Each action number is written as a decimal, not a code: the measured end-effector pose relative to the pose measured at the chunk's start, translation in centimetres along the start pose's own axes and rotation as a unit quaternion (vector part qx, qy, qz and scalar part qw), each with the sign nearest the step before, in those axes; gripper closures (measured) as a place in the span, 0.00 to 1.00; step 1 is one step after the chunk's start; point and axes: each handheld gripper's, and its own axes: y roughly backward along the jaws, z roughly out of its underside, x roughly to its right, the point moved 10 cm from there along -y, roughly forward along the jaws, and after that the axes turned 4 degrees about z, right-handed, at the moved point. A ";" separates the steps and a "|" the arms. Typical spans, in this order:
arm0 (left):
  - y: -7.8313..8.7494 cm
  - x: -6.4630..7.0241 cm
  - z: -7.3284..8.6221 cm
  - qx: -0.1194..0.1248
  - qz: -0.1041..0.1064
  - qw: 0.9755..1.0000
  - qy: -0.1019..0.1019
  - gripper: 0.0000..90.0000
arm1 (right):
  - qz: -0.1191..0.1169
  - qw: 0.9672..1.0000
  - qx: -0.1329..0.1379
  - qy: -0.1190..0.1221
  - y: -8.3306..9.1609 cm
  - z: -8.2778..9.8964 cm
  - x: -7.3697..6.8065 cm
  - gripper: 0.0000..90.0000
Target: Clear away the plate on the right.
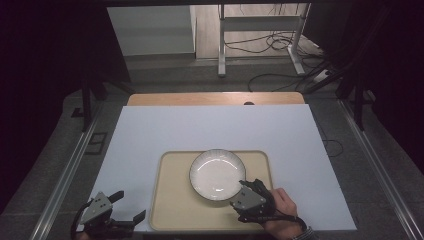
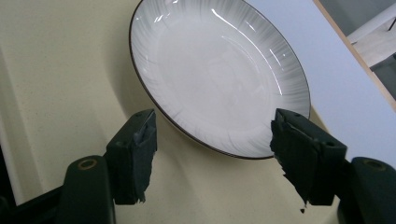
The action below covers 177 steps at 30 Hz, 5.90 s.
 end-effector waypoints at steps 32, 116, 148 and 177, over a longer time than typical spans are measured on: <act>0.0 0.0 0.0 0.000 0.001 1.000 0.002 0.00 | -0.021 0.993 0.021 -0.115 1.1 1.9 1.9 0.20; 0.0 0.1 0.2 -0.007 0.003 1.000 -0.001 0.00 | 0.020 0.975 0.025 -0.219 5.0 7.2 3.4 0.00; 0.0 0.0 0.1 -0.003 0.003 1.000 0.002 0.00 | 0.034 0.965 0.024 -0.260 7.2 9.7 4.2 0.00; 0.1 0.0 0.1 -0.002 0.005 1.000 0.004 0.00 | 0.041 0.950 0.013 -0.310 8.8 13.3 4.2 0.00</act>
